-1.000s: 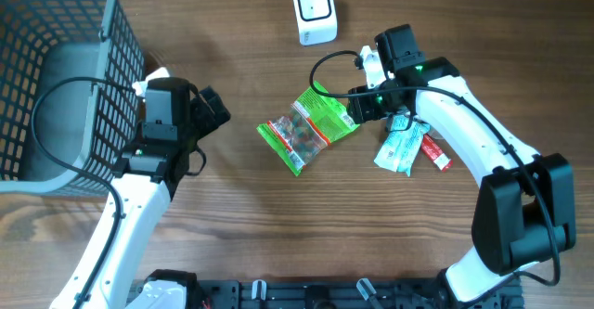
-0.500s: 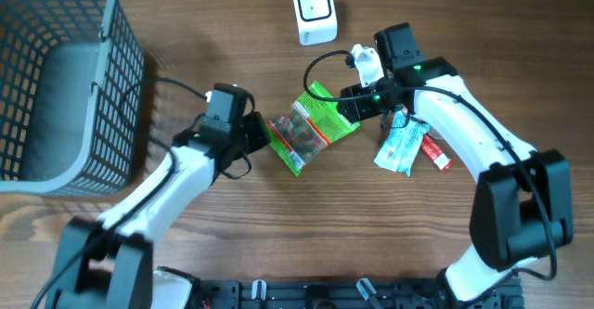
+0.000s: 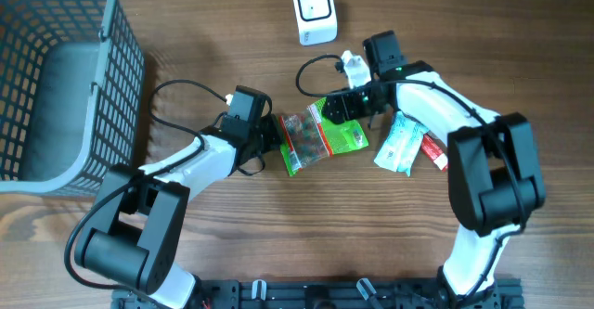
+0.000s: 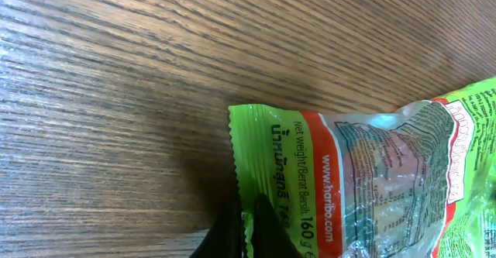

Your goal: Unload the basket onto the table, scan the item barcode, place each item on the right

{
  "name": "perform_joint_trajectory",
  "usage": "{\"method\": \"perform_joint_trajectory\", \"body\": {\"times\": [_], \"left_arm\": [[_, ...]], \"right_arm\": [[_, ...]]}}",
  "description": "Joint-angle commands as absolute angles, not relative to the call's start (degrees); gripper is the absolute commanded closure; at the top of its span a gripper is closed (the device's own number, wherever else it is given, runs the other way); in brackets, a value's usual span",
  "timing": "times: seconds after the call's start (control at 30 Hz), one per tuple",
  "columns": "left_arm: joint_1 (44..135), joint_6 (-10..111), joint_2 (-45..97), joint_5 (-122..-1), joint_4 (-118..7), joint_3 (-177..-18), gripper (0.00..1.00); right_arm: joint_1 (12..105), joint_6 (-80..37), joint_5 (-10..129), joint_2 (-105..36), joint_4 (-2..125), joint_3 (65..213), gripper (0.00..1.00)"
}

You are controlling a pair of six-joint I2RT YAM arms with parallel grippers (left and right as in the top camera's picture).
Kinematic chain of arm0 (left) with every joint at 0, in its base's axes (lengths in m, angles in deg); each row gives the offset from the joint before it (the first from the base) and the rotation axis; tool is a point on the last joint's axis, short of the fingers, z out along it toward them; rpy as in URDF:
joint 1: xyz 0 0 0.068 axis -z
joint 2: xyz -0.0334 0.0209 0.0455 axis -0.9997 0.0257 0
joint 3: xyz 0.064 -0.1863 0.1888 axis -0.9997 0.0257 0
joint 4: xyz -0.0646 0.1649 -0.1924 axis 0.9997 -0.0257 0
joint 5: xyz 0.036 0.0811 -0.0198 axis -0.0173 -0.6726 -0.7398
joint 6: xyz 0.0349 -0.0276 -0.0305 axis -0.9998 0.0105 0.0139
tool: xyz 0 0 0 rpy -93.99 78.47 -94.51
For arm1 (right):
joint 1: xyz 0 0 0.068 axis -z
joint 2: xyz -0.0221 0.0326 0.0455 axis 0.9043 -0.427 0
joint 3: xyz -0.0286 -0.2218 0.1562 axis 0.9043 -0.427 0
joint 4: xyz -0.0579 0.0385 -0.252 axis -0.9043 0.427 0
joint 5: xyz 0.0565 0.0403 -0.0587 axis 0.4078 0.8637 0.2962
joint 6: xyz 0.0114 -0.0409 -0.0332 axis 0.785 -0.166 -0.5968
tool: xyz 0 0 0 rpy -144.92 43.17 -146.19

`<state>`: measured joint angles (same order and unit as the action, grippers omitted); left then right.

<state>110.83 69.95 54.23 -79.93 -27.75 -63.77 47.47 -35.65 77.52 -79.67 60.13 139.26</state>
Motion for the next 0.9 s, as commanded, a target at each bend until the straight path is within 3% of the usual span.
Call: {"method": "perform_joint_trajectory", "body": {"times": [0.0, 0.4, 0.87], "left_arm": [[111.29, 70.48, 56.61, -79.58, -28.58, -63.09, 0.96], [113.10, 67.03, 50.16, -76.67, -34.30, -69.78, 0.96], [114.68, 67.29, 59.43, -81.96, -34.67, -69.67, 0.96]], "right_arm": [[47.07, -30.86, 82.77, -81.49, 61.97, 139.67, 0.22], [47.23, -30.64, 84.41, -81.47, 62.75, 139.69, 0.21], [46.90, -30.80, 87.97, -81.49, 67.54, 139.67, 0.22]]}}
